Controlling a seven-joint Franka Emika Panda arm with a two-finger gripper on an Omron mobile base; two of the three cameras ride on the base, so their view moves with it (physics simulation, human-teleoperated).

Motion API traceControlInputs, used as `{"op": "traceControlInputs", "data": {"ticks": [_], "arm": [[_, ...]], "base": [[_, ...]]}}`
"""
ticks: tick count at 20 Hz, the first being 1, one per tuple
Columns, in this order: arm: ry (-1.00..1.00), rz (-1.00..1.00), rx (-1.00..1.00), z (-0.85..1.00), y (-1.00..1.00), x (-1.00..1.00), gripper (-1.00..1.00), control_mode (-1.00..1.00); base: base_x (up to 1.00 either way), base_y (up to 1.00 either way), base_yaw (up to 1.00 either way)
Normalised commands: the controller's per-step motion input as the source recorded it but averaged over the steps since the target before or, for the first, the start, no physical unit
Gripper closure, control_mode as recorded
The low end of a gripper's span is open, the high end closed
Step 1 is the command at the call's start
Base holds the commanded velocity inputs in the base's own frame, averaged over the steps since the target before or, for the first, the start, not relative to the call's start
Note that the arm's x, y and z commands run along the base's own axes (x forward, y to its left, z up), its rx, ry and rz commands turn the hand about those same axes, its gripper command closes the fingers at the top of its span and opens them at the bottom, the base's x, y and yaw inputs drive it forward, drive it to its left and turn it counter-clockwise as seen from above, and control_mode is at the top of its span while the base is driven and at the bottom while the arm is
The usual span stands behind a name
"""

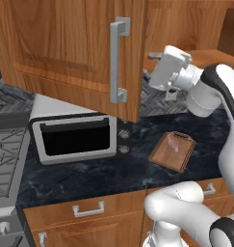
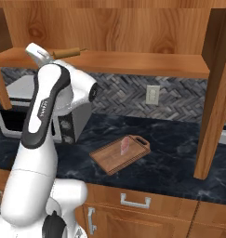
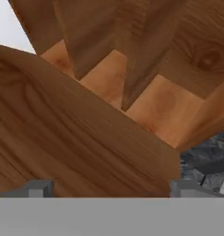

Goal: Open the cabinet, retrieve the rolling pin, and place it next to the meat on the cutting board to prepare for tenderizing.

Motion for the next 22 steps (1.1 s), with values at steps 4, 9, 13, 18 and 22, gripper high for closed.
{"op": "traceControlInputs", "data": {"ticks": [4, 9, 13, 18, 22], "arm": [[0.08, 0.32, 0.00, -0.07, 0.53, 0.37, -1.00, -1.00], [0.02, 0.29, -0.05, -0.01, 0.75, 0.04, -1.00, -1.00], [0.00, 0.26, -0.10, 0.00, 0.88, -0.04, -1.00, -1.00], [0.00, 0.24, -0.13, 0.00, 0.91, -0.24, -1.00, -1.00], [-0.04, 0.19, -0.14, 0.00, 0.94, -0.48, -1.00, -1.00]], "base": [[0.00, 0.00, 0.00], [0.00, 0.00, 0.00], [0.00, 0.00, 0.00], [0.00, 0.00, 0.00], [0.00, 0.00, 0.00]]}}
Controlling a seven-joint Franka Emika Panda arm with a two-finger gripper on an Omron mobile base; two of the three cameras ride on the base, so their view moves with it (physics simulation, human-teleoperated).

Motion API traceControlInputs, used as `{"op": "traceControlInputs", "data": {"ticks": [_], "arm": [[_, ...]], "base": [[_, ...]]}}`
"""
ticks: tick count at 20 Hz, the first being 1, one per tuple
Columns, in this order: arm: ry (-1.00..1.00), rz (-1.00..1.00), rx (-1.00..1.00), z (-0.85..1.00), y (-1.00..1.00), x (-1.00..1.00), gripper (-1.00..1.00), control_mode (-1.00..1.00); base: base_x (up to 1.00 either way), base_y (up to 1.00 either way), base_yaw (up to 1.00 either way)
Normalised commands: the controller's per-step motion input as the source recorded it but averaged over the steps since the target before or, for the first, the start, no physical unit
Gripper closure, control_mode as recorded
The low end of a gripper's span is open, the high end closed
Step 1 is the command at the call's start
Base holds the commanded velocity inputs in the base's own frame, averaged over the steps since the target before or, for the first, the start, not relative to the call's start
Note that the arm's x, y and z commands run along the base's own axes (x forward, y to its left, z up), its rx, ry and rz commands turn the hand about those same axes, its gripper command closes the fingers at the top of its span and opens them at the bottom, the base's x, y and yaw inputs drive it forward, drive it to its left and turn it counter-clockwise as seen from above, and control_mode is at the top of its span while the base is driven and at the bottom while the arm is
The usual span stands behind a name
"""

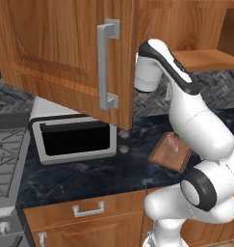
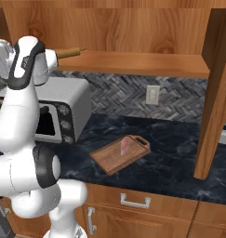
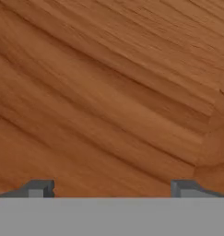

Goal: Open the cabinet, retrieve the rolling pin, and place it next to the meat on the cutting board to prepare for tenderizing.

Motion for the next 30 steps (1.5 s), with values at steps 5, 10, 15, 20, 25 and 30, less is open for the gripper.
{"op": "traceControlInputs", "data": {"ticks": [5, 10, 15, 20, 25, 30], "arm": [[-0.08, 0.13, -0.15, 0.00, 0.97, -0.59, -1.00, -1.00], [-0.08, 0.05, -0.14, 0.00, 1.00, -0.48, -1.00, -1.00], [-0.02, 0.00, -0.14, 0.00, 1.00, -0.18, -1.00, -1.00], [0.00, 0.00, -0.14, 0.00, 0.99, 0.00, -1.00, -1.00], [0.00, 0.00, -0.20, -0.11, 0.35, 0.00, -1.00, -1.00], [-0.04, -0.14, -0.18, -0.02, -0.39, 0.00, -1.00, -1.00]], "base": [[0.00, 0.00, 0.00], [0.00, 0.00, 0.00], [0.00, 0.00, 0.00], [0.00, 0.00, 0.00], [0.00, 0.00, 0.00], [0.00, 0.00, 0.00]]}}
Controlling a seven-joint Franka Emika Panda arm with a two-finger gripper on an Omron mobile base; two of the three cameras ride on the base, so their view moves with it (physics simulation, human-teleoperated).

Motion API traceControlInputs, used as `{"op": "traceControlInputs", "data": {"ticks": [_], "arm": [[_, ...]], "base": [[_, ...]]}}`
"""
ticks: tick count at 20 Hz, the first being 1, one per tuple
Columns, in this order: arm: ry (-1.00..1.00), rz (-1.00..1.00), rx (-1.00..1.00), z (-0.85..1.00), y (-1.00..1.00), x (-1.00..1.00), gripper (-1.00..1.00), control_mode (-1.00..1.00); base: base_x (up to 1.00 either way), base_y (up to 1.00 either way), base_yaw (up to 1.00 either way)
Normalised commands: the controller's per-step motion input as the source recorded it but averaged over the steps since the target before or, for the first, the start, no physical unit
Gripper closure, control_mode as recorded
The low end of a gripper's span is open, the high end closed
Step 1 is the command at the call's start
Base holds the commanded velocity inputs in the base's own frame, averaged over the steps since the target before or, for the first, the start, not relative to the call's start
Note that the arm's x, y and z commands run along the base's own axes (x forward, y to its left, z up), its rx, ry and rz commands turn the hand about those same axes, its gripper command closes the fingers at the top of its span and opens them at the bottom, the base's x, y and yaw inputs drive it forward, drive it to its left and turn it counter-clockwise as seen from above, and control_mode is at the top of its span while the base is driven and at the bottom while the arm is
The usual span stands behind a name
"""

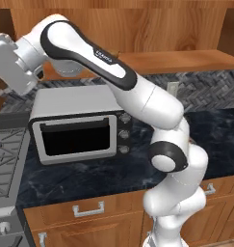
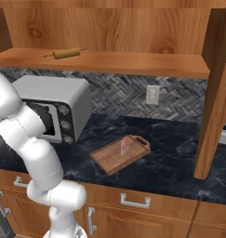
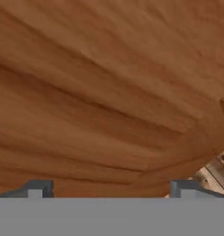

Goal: Open the cabinet, retrieve the rolling pin, and place it next to the meat on the cutting board to prepare for tenderizing.

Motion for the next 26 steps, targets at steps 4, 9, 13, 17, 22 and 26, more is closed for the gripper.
{"op": "traceControlInputs", "data": {"ticks": [4, 9, 13, 17, 22, 26], "arm": [[-0.08, -0.21, -0.15, 0.00, -0.63, 0.00, -1.00, -1.00], [-0.12, -0.17, -0.10, -0.15, -0.60, 0.00, -1.00, -1.00], [-0.32, -0.11, -0.08, -0.59, -0.37, -0.01, -1.00, -1.00], [-0.53, -0.04, 0.07, -0.52, -0.08, -0.02, -1.00, -1.00], [-0.52, 0.06, 0.40, -0.41, -0.14, 0.00, -1.00, -1.00], [-0.50, 0.15, 0.47, -0.42, -0.40, 0.00, -1.00, -1.00]], "base": [[0.00, 0.00, 0.00], [0.00, 0.00, 0.00], [0.00, 0.00, 0.00], [0.00, 0.00, 0.00], [0.00, 0.00, 0.00], [0.00, 0.00, 0.00]]}}
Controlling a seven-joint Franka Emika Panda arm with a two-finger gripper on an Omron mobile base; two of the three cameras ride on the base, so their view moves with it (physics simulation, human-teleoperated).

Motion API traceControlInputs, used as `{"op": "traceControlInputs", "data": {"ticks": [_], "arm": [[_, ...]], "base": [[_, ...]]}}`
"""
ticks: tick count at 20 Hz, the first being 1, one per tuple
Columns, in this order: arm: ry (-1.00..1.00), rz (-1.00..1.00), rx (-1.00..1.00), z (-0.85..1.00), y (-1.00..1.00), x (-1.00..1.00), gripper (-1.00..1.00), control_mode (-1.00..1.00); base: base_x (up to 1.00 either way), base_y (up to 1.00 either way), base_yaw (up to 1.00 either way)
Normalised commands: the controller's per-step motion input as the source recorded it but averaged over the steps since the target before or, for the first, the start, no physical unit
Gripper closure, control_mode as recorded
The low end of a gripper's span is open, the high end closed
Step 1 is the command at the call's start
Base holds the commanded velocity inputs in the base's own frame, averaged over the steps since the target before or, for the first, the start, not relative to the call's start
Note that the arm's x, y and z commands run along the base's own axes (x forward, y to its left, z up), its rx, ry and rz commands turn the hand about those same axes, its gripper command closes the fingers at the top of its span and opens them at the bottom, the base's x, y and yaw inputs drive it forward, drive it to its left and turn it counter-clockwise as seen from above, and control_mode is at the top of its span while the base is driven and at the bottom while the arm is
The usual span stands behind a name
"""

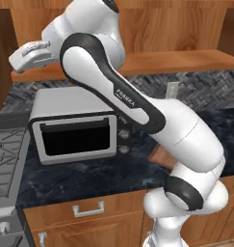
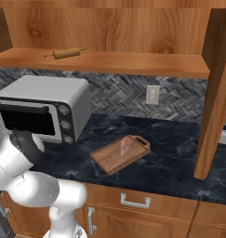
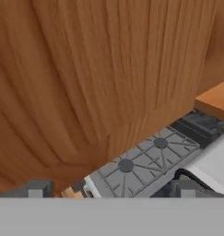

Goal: Open the cabinet, retrieve the rolling pin, and place it next to the meat on the cutting board to prepare for tenderizing.

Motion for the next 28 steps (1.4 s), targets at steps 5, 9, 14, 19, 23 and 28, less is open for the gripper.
{"op": "traceControlInputs", "data": {"ticks": [5, 9, 14, 19, 23, 28], "arm": [[-0.46, 0.19, 0.40, -0.46, -0.38, 0.23, -1.00, -1.00], [-0.23, 0.10, 0.39, -0.11, -0.27, 0.45, -1.00, -1.00], [0.00, -0.14, 0.18, 0.20, -0.24, 0.44, -1.00, -1.00], [0.13, -0.34, 0.10, 0.23, -0.27, 0.28, -1.00, -1.00], [0.16, -0.44, 0.10, 0.14, -0.36, 0.08, -1.00, -1.00], [0.10, -0.49, 0.09, 0.34, -0.46, 0.00, -1.00, -1.00]], "base": [[0.00, 0.00, 0.00], [0.00, 0.00, 0.00], [0.00, 0.00, 0.00], [0.00, 0.00, 0.00], [0.00, 0.00, 0.00], [0.00, 0.00, 0.00]]}}
